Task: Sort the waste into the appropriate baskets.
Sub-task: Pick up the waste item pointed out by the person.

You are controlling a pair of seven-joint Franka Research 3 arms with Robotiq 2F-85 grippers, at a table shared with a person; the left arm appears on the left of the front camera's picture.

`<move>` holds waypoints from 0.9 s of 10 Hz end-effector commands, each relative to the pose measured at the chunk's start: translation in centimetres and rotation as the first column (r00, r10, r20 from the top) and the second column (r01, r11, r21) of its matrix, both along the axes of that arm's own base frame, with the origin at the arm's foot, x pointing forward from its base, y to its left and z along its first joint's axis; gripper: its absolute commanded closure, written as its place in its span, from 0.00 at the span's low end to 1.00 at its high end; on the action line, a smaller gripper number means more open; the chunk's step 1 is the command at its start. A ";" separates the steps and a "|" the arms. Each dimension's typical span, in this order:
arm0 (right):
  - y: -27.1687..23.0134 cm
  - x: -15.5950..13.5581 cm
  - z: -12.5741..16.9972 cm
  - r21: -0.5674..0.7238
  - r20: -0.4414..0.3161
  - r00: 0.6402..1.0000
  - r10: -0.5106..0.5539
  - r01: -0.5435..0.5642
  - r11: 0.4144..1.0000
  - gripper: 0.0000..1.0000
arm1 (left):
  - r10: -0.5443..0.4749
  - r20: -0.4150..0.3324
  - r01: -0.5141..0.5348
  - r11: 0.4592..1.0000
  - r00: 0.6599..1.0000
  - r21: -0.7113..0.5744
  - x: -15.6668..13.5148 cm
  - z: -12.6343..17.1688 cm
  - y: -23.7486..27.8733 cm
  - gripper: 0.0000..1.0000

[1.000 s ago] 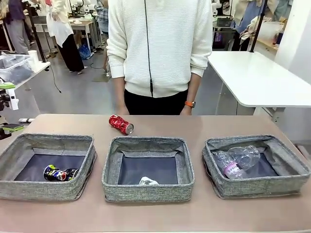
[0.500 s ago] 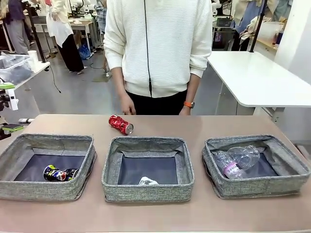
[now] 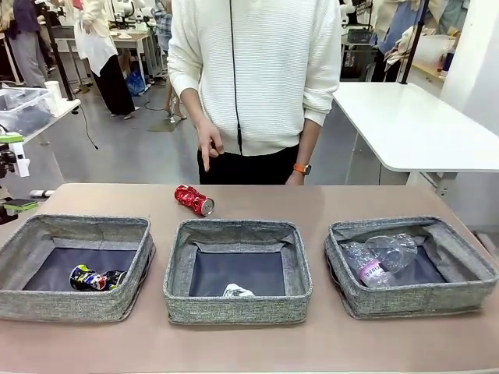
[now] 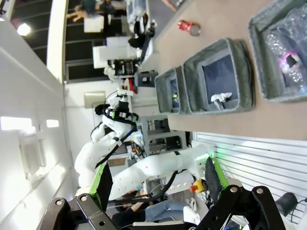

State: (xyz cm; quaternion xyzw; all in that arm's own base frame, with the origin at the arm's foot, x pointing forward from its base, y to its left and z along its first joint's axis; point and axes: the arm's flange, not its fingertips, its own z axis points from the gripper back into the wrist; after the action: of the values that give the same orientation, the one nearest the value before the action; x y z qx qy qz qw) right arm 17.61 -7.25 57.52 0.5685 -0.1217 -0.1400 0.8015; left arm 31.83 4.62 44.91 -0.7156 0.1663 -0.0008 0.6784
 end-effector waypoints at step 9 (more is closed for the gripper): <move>0.0 0.4 0.5 0.008 0.028 1.000 0.013 -0.013 1.000 0.00 | -0.365 0.307 0.139 0.811 0.879 0.568 6.5 -0.4 -8.6 0.00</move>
State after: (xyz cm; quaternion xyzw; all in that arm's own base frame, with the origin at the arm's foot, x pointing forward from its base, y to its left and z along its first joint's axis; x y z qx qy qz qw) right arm 17.71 -7.23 57.53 0.5700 -0.1215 -0.1398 0.8005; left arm 36.48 -2.54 45.98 -0.5400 0.1481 -0.1241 0.8192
